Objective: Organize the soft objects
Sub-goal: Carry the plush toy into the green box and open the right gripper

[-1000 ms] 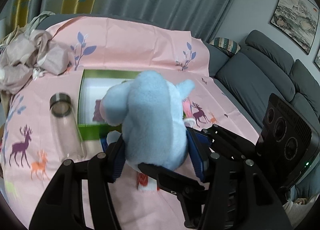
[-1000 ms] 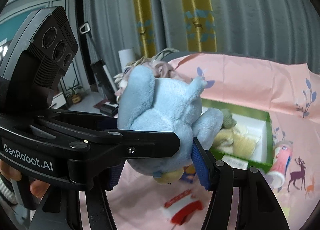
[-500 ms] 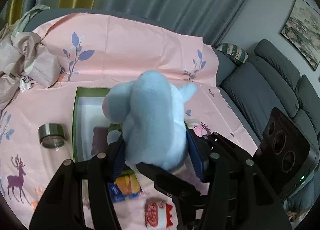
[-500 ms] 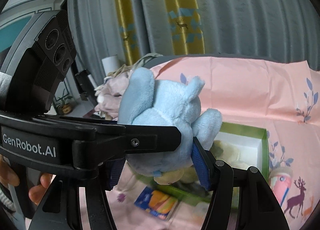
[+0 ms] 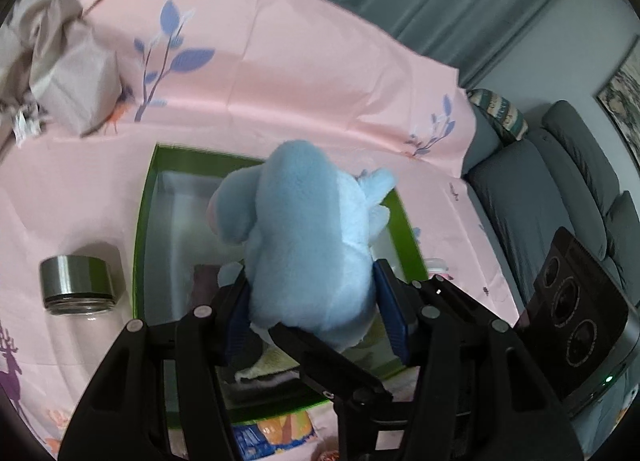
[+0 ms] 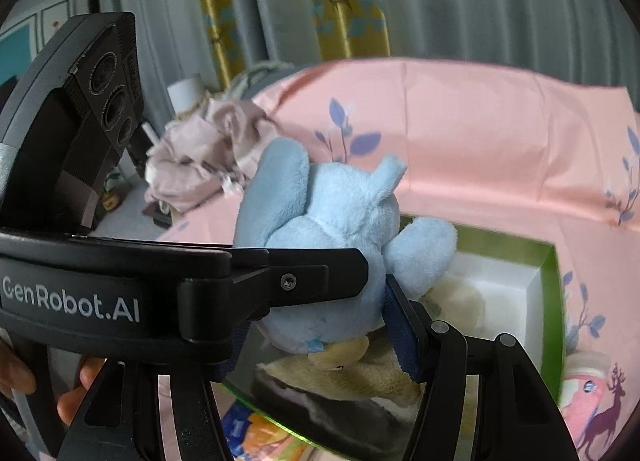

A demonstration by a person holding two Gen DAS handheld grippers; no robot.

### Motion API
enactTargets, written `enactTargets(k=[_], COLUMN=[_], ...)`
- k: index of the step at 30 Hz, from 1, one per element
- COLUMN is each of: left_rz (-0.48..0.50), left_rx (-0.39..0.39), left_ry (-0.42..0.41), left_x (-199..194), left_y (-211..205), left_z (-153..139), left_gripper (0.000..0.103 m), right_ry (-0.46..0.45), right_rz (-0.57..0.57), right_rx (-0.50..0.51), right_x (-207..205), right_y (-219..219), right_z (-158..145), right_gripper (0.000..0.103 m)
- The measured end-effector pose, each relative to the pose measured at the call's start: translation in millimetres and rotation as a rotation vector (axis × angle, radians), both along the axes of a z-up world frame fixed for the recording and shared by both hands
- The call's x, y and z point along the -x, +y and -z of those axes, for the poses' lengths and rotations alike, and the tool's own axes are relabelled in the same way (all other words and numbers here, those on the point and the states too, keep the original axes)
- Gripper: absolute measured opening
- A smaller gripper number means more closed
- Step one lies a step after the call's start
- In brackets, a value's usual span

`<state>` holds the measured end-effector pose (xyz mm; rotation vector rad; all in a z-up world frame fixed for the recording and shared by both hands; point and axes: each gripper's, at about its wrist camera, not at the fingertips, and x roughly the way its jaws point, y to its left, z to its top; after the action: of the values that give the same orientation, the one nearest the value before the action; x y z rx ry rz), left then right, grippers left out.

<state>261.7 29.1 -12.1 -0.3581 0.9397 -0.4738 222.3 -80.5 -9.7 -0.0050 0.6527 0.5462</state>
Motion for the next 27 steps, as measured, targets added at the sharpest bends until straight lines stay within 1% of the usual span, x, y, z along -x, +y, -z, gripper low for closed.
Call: enactTargets(k=[3,8,9,11,12,13,15,19,27], left_rz=[-0.014,-0.023,-0.026,-0.042,-0.051,-0.059,-0.06,-0.06,-0.087], left_rx=[-0.009,-0.023,-0.024,-0.042,-0.052,-0.056,-0.053,-0.093,-0.126], left_ry=[0.043,0.073,0.08,0.088,0.088,0.086,0.081,0.054,-0.074], left_x=[-7,-11,-11,-11,-10,-8,-4,8,51], left_y=[0,-3,-4,-4,-4,-3,-1,-1,6], left_z=[13,25,25,26,26,26,24,13,-21], left_gripper=[0.055,0.057,0.06,0.073,0.084,0.089,0.092,0.102,0.102], right_ry=[0.065,0.122,0.13,0.143,0.145,0.143,0.139,0.112,0.016], right_rz=[0.007,0.017,0.02,0.021,0.018,0.013,0.016,0.027,0.092], right_rx=[0.021,0.045,0.046,0.049,0.049,0.051,0.066,0.102,0.07], right_x=[-11,-22,-23,-24,-24,-21,-19,-3,45], right_y=[2,3,3,2,4,3,4,0,-31], right_z=[13,25,27,27,27,26,26,25,4], right_gripper=[0.064,0.064,0.064,0.065,0.066,0.067,0.068,0.068,0.07])
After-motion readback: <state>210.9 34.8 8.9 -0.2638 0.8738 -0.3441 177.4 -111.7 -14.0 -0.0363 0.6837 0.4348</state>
